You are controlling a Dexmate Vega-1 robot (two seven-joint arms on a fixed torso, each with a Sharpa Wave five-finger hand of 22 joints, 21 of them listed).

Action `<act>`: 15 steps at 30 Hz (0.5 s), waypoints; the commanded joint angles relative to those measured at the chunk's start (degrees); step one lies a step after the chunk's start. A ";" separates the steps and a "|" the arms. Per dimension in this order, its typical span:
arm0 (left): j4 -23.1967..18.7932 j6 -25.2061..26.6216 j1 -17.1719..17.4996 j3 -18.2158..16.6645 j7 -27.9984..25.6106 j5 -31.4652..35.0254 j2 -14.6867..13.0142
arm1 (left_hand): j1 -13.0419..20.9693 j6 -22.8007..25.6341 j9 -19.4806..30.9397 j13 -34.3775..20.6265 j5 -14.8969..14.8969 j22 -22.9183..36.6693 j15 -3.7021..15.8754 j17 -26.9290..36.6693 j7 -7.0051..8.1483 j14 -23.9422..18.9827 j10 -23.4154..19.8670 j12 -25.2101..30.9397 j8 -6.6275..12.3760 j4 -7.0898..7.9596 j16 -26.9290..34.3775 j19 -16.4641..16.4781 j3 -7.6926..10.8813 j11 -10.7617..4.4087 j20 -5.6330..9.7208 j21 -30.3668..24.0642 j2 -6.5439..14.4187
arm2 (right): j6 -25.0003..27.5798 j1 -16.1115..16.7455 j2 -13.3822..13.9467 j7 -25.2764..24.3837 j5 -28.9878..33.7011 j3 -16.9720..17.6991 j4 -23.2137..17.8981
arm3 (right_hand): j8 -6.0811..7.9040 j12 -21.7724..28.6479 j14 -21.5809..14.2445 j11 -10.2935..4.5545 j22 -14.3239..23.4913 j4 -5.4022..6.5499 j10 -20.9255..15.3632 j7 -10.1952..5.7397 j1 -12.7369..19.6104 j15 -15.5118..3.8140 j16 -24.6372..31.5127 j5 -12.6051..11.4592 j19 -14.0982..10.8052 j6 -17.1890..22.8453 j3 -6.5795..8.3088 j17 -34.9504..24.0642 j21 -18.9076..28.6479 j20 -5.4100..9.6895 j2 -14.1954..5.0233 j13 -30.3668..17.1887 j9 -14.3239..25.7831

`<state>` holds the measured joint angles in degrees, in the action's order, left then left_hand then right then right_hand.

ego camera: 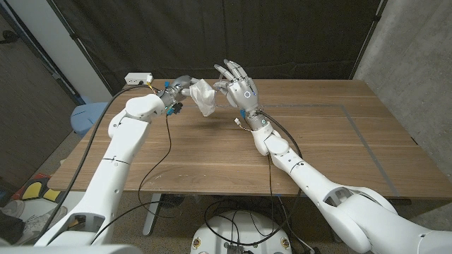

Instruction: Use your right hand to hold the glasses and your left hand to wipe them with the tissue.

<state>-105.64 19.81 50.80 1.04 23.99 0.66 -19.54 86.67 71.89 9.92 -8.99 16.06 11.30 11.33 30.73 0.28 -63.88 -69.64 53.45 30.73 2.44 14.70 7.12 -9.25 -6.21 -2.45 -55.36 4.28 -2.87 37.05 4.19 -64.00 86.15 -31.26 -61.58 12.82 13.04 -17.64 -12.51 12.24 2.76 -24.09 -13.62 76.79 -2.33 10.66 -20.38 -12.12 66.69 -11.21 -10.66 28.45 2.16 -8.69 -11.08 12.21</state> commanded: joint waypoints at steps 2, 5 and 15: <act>-2.18 3.33 1.56 -1.14 1.79 -0.93 -1.50 | -1.64 -7.11 0.38 -2.03 -1.29 -0.13 0.95 0.04 -1.84 6.27 6.01 -4.34 -4.88 6.74 -1.84 -0.69 9.91 -1.95 0.21 -0.71 6.73 | 2.47 -1.94 -2.72 0.00 -1.08 2.88 5.15 | 0.99 1.49 -1.76 0.00 -0.01 0.59 -4.35 1.72 -0.31 -10.84 0.42 -0.13 0.24 3.64 -0.63 -0.08 0.30 7.90 -0.27 -0.21 0.59; -2.75 4.55 1.73 -1.06 1.78 -0.07 -2.40 | -1.84 -6.56 0.45 -2.38 -1.61 -0.20 0.91 0.06 -1.88 6.44 6.90 -5.09 -5.10 6.77 -1.69 -0.75 10.22 -2.14 0.08 -0.69 6.51 | 2.81 -2.31 -2.71 0.00 -1.03 3.41 5.79 | 0.91 1.61 -2.13 0.02 -0.01 0.58 -5.05 1.71 -0.18 -10.86 0.43 -0.16 0.24 3.72 -0.76 -0.09 0.34 7.98 -0.18 -0.17 0.50; -6.41 3.63 4.59 0.94 -6.78 12.05 -6.15 | -1.17 -6.58 0.62 -3.83 -2.60 -0.32 1.49 2.24 -1.79 10.77 8.50 -6.60 -6.45 5.13 -1.23 -0.38 10.76 -2.65 0.56 -0.84 5.29 | 2.00 -1.52 -2.44 0.00 -2.16 5.38 4.92 | 0.77 1.72 -2.71 0.05 0.00 0.64 -6.40 1.71 0.07 -10.89 0.36 -0.24 0.30 3.63 -1.12 -0.11 0.40 8.13 -0.08 -0.10 0.57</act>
<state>-108.75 23.61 52.79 0.37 24.17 2.49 -22.28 83.35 66.15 10.35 -12.31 13.91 10.91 7.77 32.22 -0.28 -53.81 -61.26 46.97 24.68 1.89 13.06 6.41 -4.58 -8.48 -2.36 -55.94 7.60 -0.58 35.24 2.03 -64.00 84.98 -28.09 -56.98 13.54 14.42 -19.81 -12.36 12.25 3.34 -29.71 -14.41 76.61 -2.45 10.66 -20.33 -12.12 67.49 -11.80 -10.67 28.45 2.15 -8.56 -11.09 12.51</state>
